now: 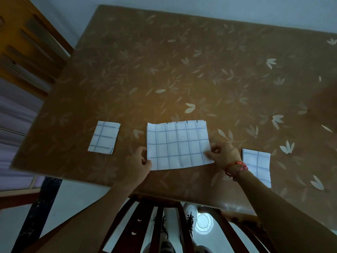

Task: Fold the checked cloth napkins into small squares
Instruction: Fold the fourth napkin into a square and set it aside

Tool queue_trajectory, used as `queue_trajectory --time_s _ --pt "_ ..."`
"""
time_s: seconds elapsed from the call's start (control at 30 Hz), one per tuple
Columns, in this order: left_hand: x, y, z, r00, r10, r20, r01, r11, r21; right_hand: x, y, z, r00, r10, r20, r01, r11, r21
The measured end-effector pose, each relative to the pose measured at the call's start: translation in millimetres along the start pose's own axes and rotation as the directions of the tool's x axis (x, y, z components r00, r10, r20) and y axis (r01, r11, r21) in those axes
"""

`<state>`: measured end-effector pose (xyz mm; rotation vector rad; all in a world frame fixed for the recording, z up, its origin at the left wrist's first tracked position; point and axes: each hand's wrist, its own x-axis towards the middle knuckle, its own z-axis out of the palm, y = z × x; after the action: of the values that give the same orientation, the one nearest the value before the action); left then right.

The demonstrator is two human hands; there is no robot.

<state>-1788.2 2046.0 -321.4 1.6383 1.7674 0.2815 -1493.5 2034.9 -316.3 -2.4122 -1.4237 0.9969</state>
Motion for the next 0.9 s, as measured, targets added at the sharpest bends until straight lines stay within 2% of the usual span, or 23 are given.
queue_trajectory --time_s 0.23,0.3,0.37,0.47,0.57,0.7,0.9 --pt "-3 1 -5 0.997 0.075 0.033 -0.079 0.985 0.154 2 -2 -1 1.0 -0.004 0.013 0.004 0.999 -0.032" --pt "-3 0 -9 0.981 0.194 -0.02 -0.184 0.954 0.235 1 -3 -3 1.0 -0.002 0.022 0.003 0.999 -0.045" --pt "2 -4 -10 0.92 0.389 -0.05 -0.346 0.865 0.365 0 -4 -4 1.0 0.001 0.03 0.001 0.998 -0.056" --pt "17 -6 -13 0.849 0.527 0.03 -0.48 0.747 0.46 0 -7 -6 0.999 -0.011 0.051 0.014 0.997 -0.074" --pt "32 -1 -15 0.869 0.476 0.138 -0.474 0.716 0.513 -1 -10 -8 0.997 -0.03 0.066 0.036 0.995 -0.092" --pt "45 0 -12 0.896 0.362 0.259 -0.445 0.743 0.5 -2 -10 -8 0.995 -0.006 0.1 0.017 0.994 -0.109" --pt "48 -5 -9 0.875 0.372 0.311 -0.484 0.705 0.518 0 -7 -8 0.99 0.045 0.132 -0.026 0.989 -0.144"
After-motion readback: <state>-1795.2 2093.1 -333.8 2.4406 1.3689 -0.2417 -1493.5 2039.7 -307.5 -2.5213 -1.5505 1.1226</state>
